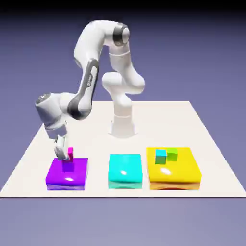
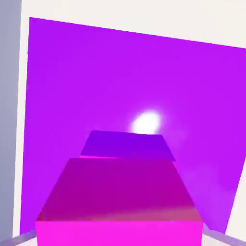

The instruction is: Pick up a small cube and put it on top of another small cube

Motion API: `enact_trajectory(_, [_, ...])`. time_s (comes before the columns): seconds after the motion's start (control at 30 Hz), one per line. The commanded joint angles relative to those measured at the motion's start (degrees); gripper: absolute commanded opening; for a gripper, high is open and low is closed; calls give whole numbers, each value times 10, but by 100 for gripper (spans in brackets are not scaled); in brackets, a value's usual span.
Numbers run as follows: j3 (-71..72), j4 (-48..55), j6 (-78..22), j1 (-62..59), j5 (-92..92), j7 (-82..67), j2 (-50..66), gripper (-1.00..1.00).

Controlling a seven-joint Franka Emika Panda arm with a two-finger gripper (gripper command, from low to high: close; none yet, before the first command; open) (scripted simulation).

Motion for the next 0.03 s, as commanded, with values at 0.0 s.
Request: enact_trajectory(0.0, [-4, 9, -25, 0, -8, 6, -16, 100])
